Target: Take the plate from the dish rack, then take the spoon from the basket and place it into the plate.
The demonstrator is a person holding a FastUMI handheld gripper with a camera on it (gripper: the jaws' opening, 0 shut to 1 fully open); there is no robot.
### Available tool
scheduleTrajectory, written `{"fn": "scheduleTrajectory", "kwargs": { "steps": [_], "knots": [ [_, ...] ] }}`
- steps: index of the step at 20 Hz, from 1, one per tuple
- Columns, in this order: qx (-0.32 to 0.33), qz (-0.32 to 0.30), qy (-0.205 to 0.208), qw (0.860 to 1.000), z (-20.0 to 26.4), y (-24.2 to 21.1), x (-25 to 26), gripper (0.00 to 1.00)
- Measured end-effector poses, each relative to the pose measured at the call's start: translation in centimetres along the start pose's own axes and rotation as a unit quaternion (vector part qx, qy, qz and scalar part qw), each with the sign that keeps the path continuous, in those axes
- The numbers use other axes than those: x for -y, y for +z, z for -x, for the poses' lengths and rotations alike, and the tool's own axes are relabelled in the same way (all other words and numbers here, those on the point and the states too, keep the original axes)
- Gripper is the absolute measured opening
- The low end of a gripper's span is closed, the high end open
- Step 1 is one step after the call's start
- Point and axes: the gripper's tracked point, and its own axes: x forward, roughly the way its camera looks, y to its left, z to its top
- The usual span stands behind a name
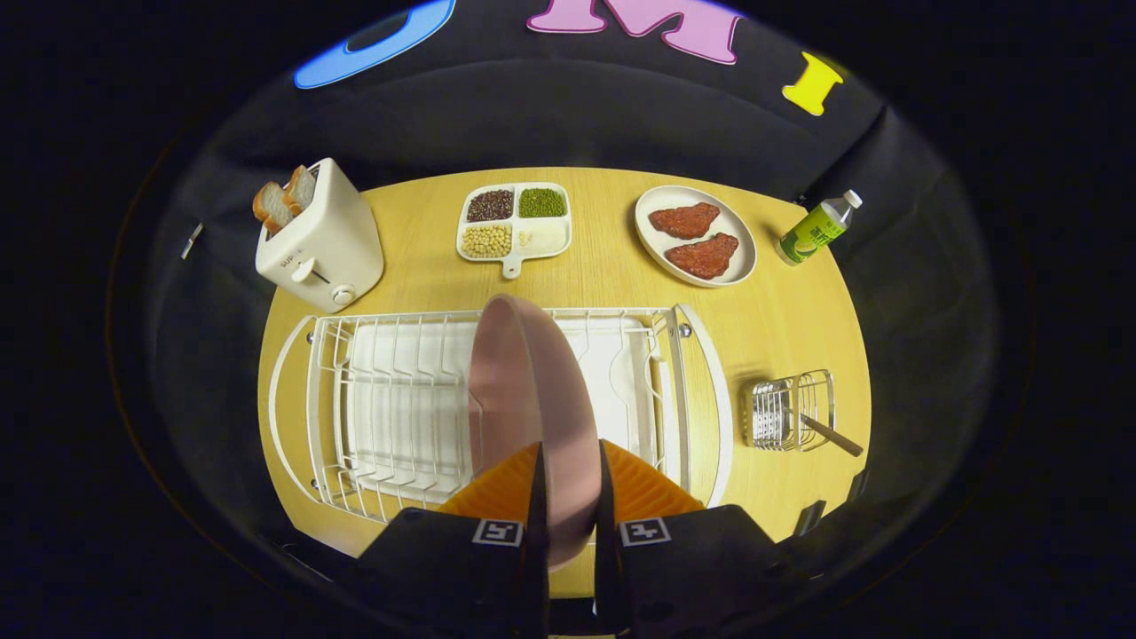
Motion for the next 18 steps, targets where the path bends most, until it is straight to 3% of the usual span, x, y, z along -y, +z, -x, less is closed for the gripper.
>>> {"fn": "scheduleTrajectory", "kwargs": {
  "steps": [4,6,11,18],
  "knots": [
    [0.020,0.022,-0.017,0.999,1.1,1.1,1.0,0.25],
    [0.027,0.018,-0.002,0.999,1.5,1.4,1.0,0.25],
    [0.045,0.007,0.053,0.998,3.6,0.4,1.5,0.23],
    [0.057,-0.018,0.156,0.986,7.9,-4.6,2.8,0.23]
  ]
}}
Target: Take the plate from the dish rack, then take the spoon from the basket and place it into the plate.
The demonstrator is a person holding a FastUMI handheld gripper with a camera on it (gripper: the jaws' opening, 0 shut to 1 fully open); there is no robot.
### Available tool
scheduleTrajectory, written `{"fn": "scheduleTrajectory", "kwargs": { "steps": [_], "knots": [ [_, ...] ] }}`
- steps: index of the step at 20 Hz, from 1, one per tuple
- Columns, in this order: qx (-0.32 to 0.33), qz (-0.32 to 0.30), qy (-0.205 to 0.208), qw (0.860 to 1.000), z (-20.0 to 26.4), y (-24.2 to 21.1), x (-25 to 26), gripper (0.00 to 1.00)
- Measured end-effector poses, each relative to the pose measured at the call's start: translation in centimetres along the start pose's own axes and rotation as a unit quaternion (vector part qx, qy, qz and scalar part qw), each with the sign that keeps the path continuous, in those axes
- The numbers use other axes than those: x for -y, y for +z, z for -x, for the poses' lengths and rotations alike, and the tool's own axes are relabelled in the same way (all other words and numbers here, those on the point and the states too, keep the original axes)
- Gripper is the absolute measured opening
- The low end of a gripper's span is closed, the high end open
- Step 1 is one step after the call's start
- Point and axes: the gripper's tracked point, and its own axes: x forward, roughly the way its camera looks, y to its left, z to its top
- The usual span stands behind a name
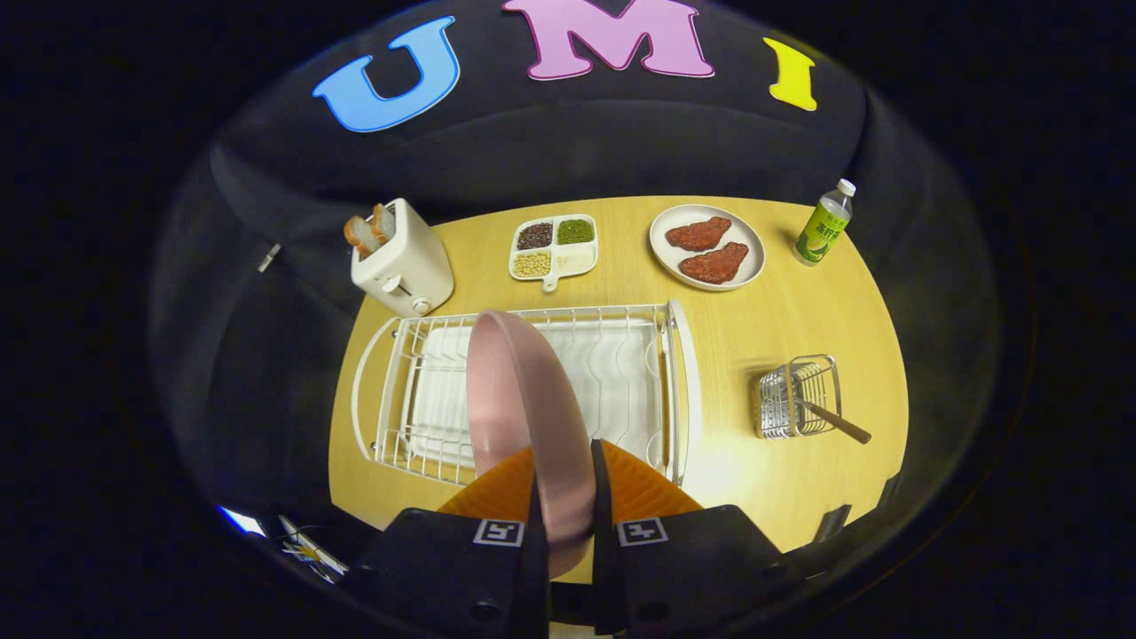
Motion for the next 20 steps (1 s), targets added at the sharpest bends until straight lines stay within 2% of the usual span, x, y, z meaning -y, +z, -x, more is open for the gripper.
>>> {"fn": "scheduleTrajectory", "kwargs": {
  "steps": [4,9,13,20],
  "knots": [
    [-0.001,0.010,0.039,0.999,2.6,-4.6,0.7,0.23],
    [-0.037,-0.030,0.055,0.997,2.9,-12.4,2.3,0.23],
    [-0.073,-0.077,0.059,0.993,0.9,-17.5,4.0,0.23],
    [-0.109,-0.118,0.057,0.985,-3.4,-21.8,5.7,0.23]
  ]
}}
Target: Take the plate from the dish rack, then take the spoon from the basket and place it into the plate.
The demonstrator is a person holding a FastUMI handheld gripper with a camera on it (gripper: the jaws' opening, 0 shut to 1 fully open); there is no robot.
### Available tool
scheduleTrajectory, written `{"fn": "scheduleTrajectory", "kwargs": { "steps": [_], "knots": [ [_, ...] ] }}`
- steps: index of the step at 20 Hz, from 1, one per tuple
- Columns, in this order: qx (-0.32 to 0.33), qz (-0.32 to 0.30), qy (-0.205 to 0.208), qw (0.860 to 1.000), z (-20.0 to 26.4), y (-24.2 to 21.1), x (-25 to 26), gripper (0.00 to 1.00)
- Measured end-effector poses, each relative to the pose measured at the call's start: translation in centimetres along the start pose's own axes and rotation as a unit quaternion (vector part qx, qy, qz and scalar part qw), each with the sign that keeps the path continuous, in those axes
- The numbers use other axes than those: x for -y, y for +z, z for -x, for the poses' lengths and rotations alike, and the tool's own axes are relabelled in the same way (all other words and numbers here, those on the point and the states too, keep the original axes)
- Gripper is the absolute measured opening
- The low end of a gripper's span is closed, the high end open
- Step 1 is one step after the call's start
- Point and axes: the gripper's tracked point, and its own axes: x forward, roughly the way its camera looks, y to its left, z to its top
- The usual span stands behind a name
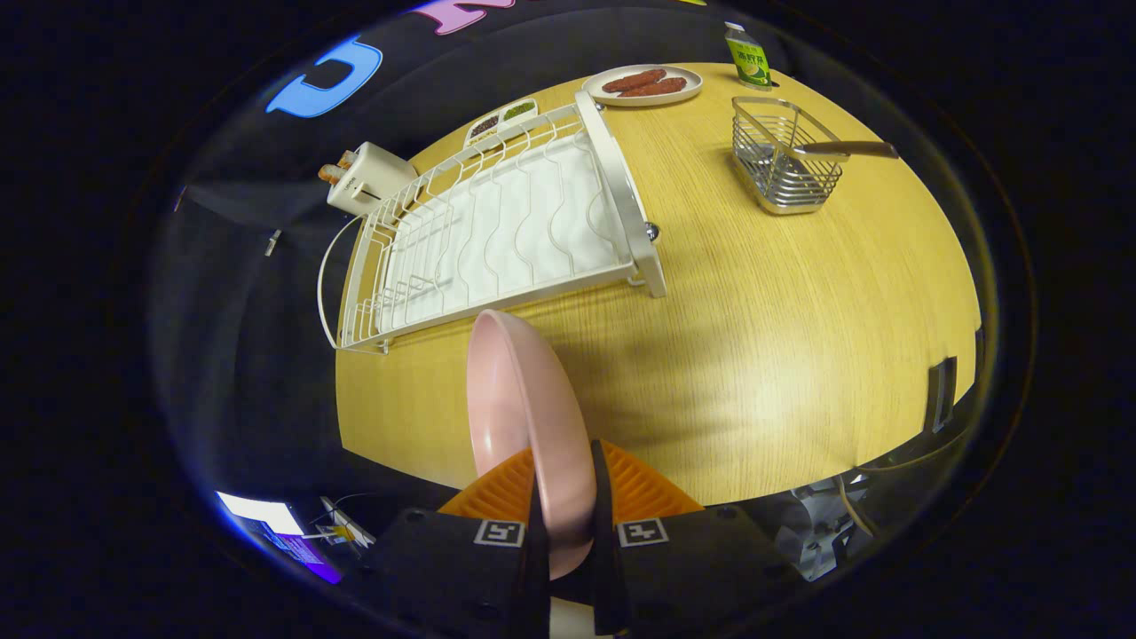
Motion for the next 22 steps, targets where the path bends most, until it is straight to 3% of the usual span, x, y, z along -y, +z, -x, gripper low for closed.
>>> {"fn": "scheduleTrajectory", "kwargs": {
  "steps": [2,5,9,13,16,19,22],
  "knots": [
    [-0.006,-0.006,-0.006,1.000,-1.0,-0.4,0.8,0.23],
    [-0.019,-0.040,0.023,0.999,-2.2,-0.4,0.6,0.23],
    [-0.008,-0.032,0.021,0.999,-3.6,0.4,0.7,0.28],
    [0.005,-0.012,-0.006,1.000,-4.4,0.7,1.8,0.37],
    [0.013,0.015,-0.040,0.999,-4.8,0.8,3.5,0.49],
    [0.028,0.038,-0.065,0.997,-4.5,1.6,5.3,0.51],
    [0.036,0.045,-0.068,0.996,-3.8,1.9,6.0,0.70]
  ]
}}
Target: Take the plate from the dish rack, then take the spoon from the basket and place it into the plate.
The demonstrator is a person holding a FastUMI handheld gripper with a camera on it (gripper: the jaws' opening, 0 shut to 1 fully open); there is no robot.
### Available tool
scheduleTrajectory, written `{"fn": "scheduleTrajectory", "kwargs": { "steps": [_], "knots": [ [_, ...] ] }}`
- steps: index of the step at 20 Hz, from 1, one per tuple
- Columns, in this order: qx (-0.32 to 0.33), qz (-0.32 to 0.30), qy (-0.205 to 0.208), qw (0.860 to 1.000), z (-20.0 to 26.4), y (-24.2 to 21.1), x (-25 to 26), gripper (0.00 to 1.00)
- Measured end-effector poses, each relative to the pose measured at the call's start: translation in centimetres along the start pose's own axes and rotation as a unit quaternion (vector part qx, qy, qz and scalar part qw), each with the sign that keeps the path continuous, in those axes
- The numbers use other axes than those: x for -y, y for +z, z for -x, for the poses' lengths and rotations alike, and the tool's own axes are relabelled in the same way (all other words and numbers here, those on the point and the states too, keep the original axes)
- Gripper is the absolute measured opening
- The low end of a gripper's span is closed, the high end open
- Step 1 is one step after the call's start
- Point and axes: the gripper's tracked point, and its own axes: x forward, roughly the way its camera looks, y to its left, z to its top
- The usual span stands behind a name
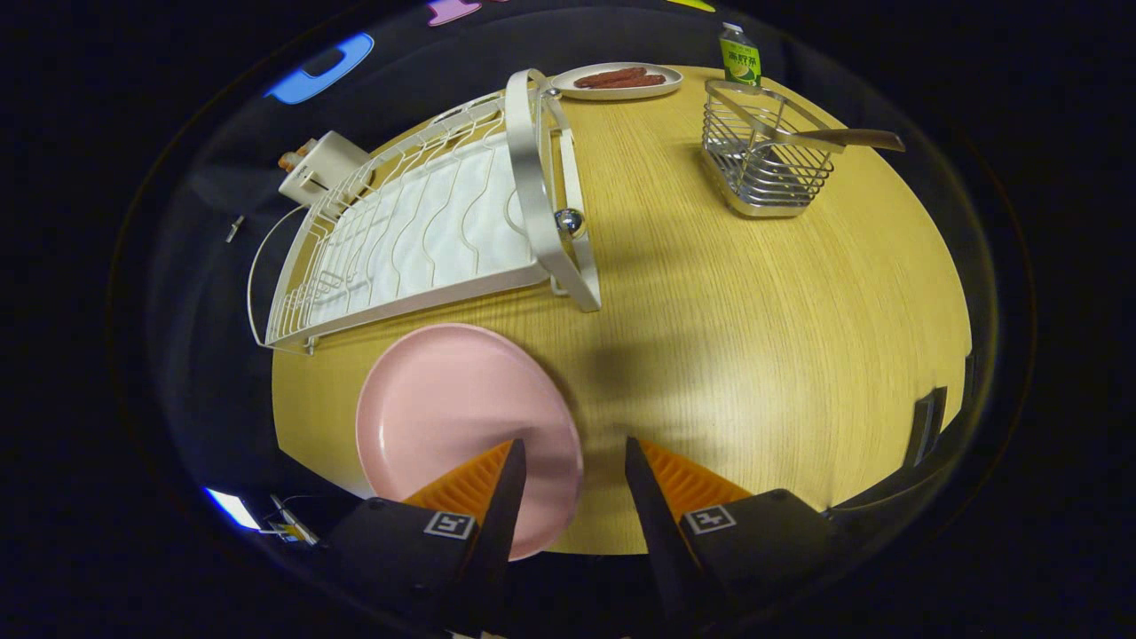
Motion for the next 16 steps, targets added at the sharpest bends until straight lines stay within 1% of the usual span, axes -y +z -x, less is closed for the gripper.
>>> {"fn": "scheduleTrajectory", "kwargs": {
  "steps": [2,5,6,9,12,14,16],
  "knots": [
    [0.020,0.023,0.012,0.999,1.0,0.6,0.1,0.75],
    [0.057,0.074,0.021,0.995,3.0,1.6,0.6,0.90],
    [0.072,0.085,0.024,0.993,3.9,2.1,0.7,0.93],
    [0.137,0.114,0.027,0.984,7.2,5.1,1.1,0.93],
    [0.214,0.138,0.023,0.967,11.0,9.2,2.1,0.97],
    [0.252,0.147,0.013,0.957,13.4,11.8,3.0,0.97],
    [0.282,0.162,-0.011,0.946,15.5,14.3,4.5,0.99]
  ]
}}
